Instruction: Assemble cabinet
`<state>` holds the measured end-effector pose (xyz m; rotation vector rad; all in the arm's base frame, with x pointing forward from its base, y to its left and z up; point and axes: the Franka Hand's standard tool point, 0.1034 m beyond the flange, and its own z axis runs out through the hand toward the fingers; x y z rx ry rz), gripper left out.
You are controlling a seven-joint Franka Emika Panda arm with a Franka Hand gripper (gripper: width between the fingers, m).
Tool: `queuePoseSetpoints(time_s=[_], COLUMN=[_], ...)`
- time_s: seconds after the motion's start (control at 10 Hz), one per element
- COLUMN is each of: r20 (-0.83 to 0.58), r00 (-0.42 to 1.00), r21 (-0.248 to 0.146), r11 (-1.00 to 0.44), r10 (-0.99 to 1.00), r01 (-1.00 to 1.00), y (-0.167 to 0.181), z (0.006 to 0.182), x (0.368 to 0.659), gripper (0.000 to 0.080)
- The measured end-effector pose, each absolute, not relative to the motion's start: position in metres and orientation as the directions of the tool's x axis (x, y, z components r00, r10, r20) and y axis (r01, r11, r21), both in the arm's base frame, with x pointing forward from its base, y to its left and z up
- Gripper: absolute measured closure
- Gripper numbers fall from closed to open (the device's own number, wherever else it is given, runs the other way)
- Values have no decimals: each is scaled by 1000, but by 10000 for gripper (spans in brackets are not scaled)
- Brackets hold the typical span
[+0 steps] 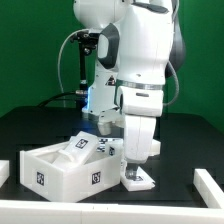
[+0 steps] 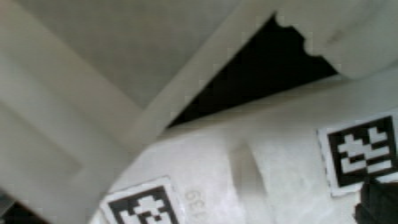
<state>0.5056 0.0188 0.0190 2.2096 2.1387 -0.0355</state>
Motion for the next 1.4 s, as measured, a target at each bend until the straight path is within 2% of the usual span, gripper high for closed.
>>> queuePoseSetpoints(time_s=[0.1, 0.2, 0.3, 0.4, 0.5, 0.6, 0.7, 0.9, 1.1, 1.3, 1.4], r20=[-63, -63, -63, -63, -63, -63, -63, -69, -71, -54, -54], r00=[34, 34, 34, 34, 33, 33, 33, 44, 61, 106, 113], r21=[31, 31, 31, 31, 30, 30, 31, 18, 5, 19, 26], r11=[-32, -32, -32, -32, -32, -32, -32, -43, -61, -105, -112], r10=[997, 997, 997, 997, 997, 997, 997, 997, 996, 993, 992], r01=[999, 999, 999, 999, 999, 999, 999, 999, 998, 994, 993], y=[19, 19, 19, 19, 19, 19, 19, 30, 67, 105, 101], z=[19, 19, 19, 19, 19, 19, 19, 23, 36, 49, 52], x=[505, 505, 505, 505, 505, 505, 505, 506, 502, 489, 491], gripper=[29, 212, 212, 394, 530, 530, 722, 738, 738, 738, 738])
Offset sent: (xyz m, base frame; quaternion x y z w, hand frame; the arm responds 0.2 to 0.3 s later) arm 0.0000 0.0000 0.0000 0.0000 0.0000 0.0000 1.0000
